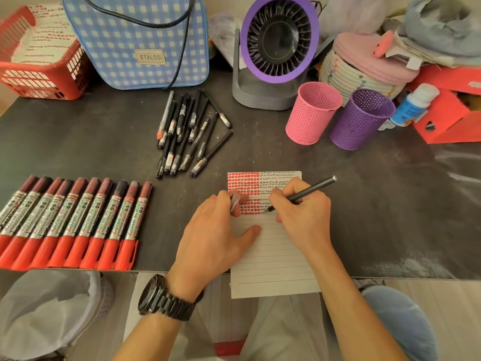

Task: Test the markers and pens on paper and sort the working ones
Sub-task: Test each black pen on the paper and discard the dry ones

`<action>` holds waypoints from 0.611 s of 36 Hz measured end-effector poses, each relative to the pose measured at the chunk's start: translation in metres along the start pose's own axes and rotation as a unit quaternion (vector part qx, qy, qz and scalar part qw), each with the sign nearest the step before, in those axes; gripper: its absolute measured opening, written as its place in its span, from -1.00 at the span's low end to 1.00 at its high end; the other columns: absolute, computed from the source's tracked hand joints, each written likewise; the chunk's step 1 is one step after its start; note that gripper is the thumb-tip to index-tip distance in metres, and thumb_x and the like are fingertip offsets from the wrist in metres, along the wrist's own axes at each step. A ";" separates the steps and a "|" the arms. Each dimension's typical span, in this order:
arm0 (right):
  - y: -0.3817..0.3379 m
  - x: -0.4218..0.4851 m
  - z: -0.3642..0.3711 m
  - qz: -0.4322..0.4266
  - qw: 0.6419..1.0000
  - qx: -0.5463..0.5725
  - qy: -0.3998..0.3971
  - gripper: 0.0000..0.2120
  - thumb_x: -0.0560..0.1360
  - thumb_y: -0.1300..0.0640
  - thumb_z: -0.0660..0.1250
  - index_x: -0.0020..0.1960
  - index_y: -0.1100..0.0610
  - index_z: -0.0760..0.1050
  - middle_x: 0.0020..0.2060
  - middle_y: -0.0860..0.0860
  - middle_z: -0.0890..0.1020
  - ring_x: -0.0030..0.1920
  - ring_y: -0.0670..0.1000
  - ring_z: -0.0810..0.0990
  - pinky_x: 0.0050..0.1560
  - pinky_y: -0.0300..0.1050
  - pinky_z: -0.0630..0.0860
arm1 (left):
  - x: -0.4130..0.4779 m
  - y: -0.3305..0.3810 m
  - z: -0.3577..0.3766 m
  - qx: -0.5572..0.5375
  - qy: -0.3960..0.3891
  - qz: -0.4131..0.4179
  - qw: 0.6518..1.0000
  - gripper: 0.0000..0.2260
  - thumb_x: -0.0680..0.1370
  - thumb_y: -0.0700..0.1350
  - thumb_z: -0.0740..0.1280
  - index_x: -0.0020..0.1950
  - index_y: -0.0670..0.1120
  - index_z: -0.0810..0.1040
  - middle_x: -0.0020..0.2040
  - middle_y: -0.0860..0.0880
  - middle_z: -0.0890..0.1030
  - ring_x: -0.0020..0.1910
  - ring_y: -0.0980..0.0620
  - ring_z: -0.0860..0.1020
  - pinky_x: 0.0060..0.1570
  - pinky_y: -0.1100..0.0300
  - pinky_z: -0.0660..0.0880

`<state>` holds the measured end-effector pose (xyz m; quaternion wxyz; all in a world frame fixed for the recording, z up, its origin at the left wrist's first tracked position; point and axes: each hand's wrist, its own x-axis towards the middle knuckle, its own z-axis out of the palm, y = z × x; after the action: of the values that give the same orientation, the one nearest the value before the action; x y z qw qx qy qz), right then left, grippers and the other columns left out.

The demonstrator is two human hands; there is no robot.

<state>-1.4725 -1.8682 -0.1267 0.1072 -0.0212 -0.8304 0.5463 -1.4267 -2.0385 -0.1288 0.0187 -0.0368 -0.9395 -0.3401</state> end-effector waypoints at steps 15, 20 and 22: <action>-0.002 0.000 -0.005 0.005 0.998 0.065 0.023 -0.65 0.53 0.12 0.46 -0.38 0.02 0.45 -0.58 -0.02 0.52 -0.56 -0.12 0.48 -0.46 -0.32 0.39 | -0.003 0.001 -0.005 -0.064 0.010 0.030 0.997 -0.73 0.64 0.21 0.05 -0.02 0.06 0.39 -0.09 0.14 0.51 -0.04 0.10 0.48 -0.05 0.09 0.44; -0.008 0.002 -0.009 0.035 0.984 0.168 0.045 -0.63 0.58 -0.09 0.39 -0.32 0.06 0.46 -0.55 0.00 0.47 -0.54 -0.07 0.42 -0.49 -0.26 0.35 | -0.003 0.001 -0.007 -0.095 0.005 0.034 0.995 -0.58 0.69 0.17 -0.07 0.09 -0.02 0.50 -0.02 0.12 0.55 0.04 0.04 0.51 0.09 0.06 0.41; -0.009 0.003 -0.012 0.048 0.974 0.219 0.028 -0.68 0.57 -0.08 0.34 -0.30 0.04 0.49 -0.52 0.01 0.49 -0.52 -0.06 0.43 -0.50 -0.25 0.34 | -0.002 0.001 -0.007 -0.092 0.008 0.030 0.995 -0.63 0.69 0.18 -0.04 0.04 0.03 0.48 -0.03 0.14 0.56 0.03 0.06 0.51 0.06 0.07 0.43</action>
<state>-1.4728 -1.8606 -0.1137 0.1062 -0.0520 -0.6851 0.7188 -1.4248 -2.0424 -0.1227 0.0332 -0.0633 -0.9025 -0.4246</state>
